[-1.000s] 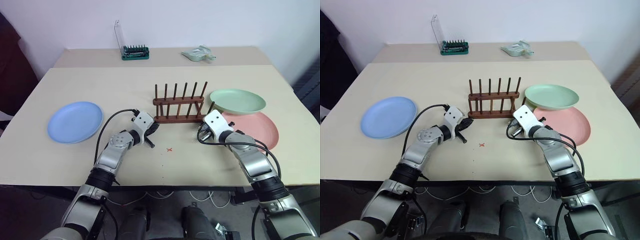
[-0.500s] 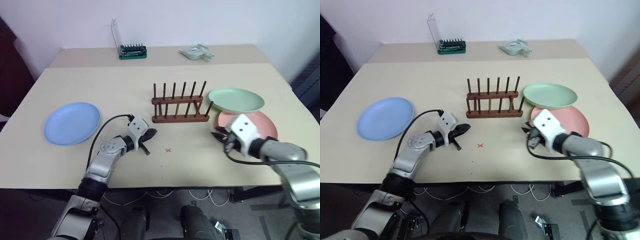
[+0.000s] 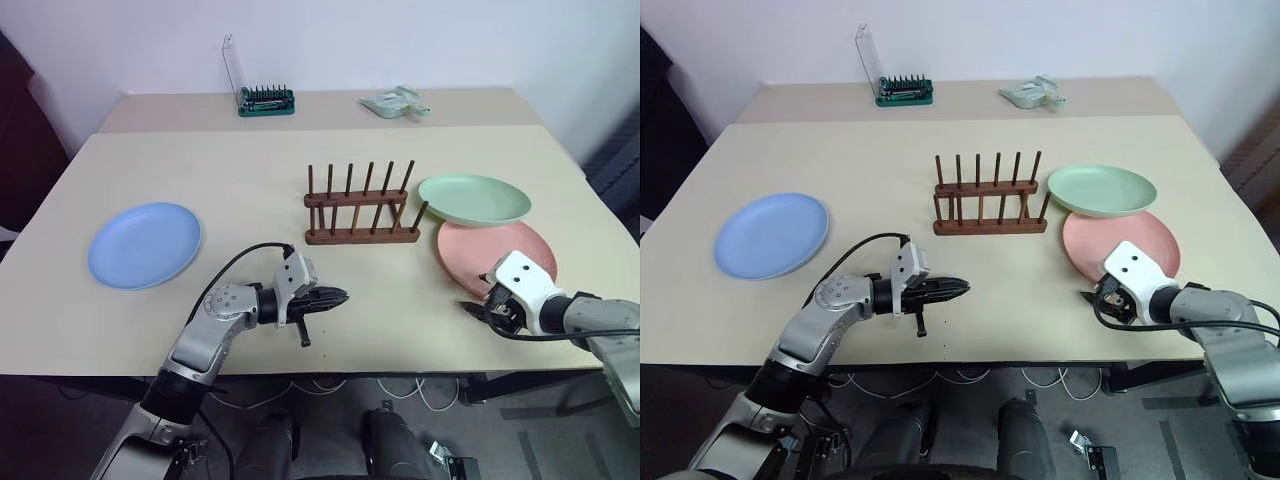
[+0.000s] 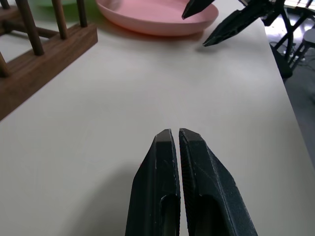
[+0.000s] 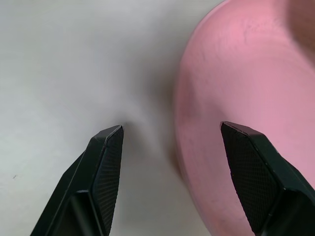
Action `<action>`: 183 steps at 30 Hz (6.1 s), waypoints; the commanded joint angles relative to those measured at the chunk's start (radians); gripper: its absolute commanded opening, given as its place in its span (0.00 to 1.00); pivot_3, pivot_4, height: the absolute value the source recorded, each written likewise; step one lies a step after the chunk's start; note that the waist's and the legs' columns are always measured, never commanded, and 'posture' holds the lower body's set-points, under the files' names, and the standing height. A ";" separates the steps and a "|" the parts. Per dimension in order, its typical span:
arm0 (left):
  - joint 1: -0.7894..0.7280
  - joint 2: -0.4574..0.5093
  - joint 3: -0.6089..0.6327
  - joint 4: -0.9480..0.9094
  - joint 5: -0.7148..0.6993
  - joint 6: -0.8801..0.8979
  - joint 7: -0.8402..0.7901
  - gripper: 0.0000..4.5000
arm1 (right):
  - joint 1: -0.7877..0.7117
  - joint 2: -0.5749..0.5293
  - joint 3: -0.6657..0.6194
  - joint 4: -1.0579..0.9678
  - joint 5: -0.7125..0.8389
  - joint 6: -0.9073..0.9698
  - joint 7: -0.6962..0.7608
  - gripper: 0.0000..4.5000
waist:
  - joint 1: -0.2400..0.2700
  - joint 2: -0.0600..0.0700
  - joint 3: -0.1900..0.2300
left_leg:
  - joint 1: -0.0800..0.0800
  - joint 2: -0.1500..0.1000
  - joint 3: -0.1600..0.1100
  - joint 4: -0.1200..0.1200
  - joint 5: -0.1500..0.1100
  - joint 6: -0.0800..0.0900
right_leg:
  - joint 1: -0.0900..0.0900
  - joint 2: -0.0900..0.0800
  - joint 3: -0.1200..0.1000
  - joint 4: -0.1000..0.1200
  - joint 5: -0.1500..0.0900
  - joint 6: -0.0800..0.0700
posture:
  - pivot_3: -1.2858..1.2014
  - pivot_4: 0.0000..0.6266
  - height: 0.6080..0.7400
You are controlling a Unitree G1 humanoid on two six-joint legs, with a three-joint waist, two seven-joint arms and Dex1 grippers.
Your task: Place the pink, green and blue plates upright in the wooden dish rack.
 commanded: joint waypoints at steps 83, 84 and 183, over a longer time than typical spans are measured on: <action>0.028 0.024 0.084 -0.096 -0.105 0.011 0.059 0.03 | -0.919 0.297 -0.259 0.541 1.026 0.407 -0.188 0.01 | -0.007 0.001 0.001 | -0.002 0.001 0.001 0.000 0.000 0.000 | -0.006 0.001 0.000 0.005 0.002 -0.003 | 0.52 0.24 1.00; 0.027 0.024 0.084 -0.100 -0.105 0.014 0.061 0.03 | -0.917 0.301 -0.261 0.544 1.025 0.409 -0.195 0.01 | -0.007 0.001 0.001 | -0.002 0.001 0.001 0.000 0.000 0.000 | -0.006 0.001 0.000 0.005 0.002 -0.003 | 0.52 0.24 1.00; 0.004 0.018 0.021 -0.195 -0.101 0.081 0.131 0.03 | -0.842 0.543 -0.024 -0.089 0.727 0.283 -0.370 0.01 | -0.003 0.005 0.002 | -0.001 0.001 -0.001 0.001 0.001 -0.001 | -0.005 0.001 0.001 0.007 0.003 -0.003 | 0.52 0.24 1.00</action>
